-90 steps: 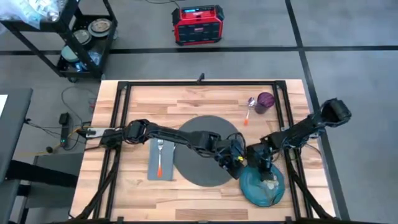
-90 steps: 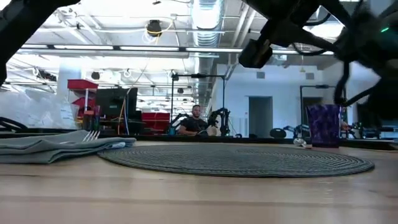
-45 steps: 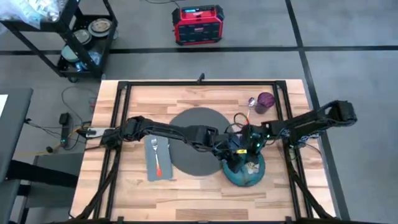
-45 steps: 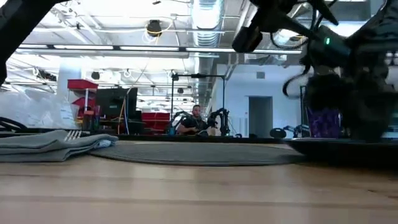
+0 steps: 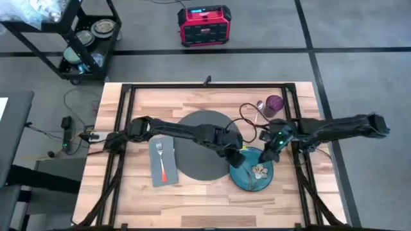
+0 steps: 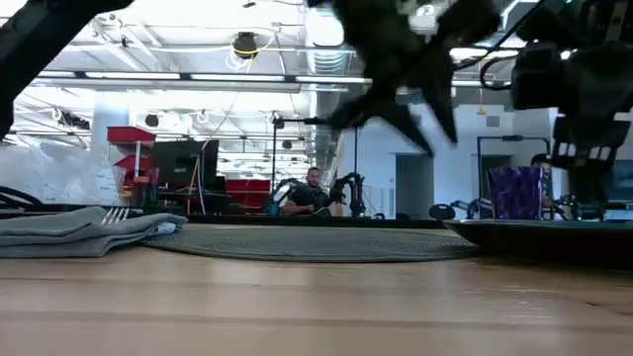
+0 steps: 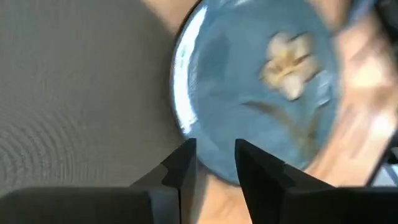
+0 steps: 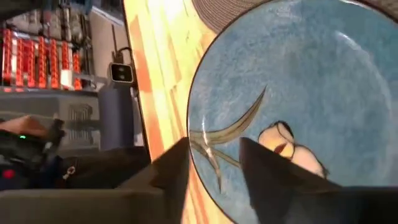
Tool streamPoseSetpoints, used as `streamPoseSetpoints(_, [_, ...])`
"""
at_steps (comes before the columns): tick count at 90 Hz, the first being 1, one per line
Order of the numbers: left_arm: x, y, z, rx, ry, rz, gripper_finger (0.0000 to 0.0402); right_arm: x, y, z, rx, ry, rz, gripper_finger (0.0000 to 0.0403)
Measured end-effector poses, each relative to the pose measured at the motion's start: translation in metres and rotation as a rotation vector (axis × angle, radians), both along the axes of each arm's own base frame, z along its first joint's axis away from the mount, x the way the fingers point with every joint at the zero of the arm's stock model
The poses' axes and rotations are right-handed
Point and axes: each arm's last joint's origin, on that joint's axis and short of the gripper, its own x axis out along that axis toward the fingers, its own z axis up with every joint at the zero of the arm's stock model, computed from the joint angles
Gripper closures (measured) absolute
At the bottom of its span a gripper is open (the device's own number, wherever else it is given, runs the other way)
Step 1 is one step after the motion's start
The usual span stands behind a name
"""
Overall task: Set table place
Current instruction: Put the blue plate on top of the gray placemat
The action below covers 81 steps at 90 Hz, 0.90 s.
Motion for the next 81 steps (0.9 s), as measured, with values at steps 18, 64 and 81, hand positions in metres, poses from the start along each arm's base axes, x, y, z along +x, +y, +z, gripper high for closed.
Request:
streamPoseSetpoints(18, [0.001,0.004,-0.015,-0.054,-0.015,-0.023,0.0278,-0.017,-0.001,0.001,-0.039,0.048,-0.063,0.0174])
streamPoseSetpoints(64, [0.004,0.004,-0.049,-0.156,-0.098,-0.024,0.0248,-0.028,-0.002,0.002,-0.062,0.082,-0.096,0.0168])
streamPoseSetpoints(81, [0.000,0.003,-0.059,-0.190,-0.090,-0.010,0.0248,-0.029,-0.002,0.002,-0.062,0.084,-0.097,0.0168])
